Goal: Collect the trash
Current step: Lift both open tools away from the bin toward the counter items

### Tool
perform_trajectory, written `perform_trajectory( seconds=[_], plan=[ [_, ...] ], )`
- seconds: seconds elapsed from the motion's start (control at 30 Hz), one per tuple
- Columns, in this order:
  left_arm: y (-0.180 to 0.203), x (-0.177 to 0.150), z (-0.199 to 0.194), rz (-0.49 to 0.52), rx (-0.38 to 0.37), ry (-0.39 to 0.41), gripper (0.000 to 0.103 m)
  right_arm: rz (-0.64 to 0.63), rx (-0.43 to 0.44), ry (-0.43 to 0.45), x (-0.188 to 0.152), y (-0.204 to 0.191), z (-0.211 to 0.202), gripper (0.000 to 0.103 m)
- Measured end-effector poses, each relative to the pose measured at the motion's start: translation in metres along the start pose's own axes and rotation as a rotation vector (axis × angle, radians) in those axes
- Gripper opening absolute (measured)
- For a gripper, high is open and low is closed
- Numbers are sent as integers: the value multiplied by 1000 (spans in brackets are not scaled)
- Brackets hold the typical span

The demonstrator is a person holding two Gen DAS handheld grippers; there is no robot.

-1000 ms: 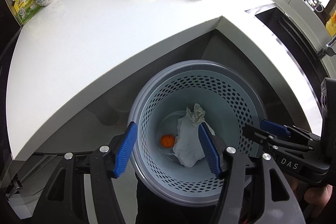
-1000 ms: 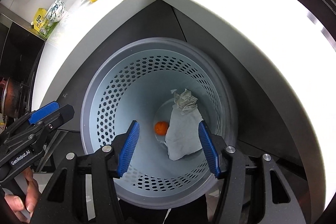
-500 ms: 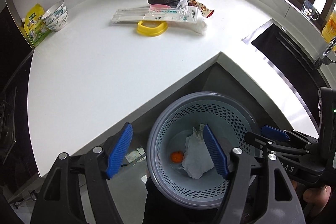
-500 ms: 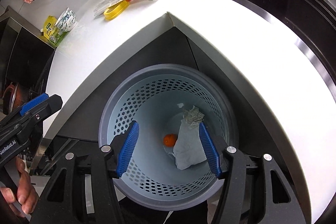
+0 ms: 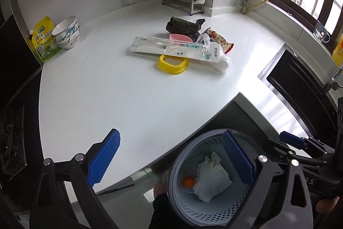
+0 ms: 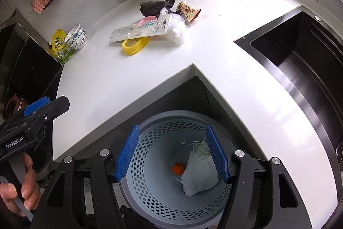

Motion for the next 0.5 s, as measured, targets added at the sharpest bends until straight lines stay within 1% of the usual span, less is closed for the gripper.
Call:
perform_trajectory(
  seconds=[0.3,0.5],
  plan=[
    [-25,31,13,-15,4,33,96,-23,-32,51,38,-14,10,63],
    [-32,42,27,-16,-13,33,96,-17,-53,68,56,-17,22,63]
  ],
)
Point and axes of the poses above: each gripper's, at about its wrist camera, not at the fingertips, and z roughly the way its jaws point, y to its right, x to its top, the point moved 8 cm from there along z, roughly the way its jaws point, and after that the axes turned 13 degrees about y, right-handed, at the moved point
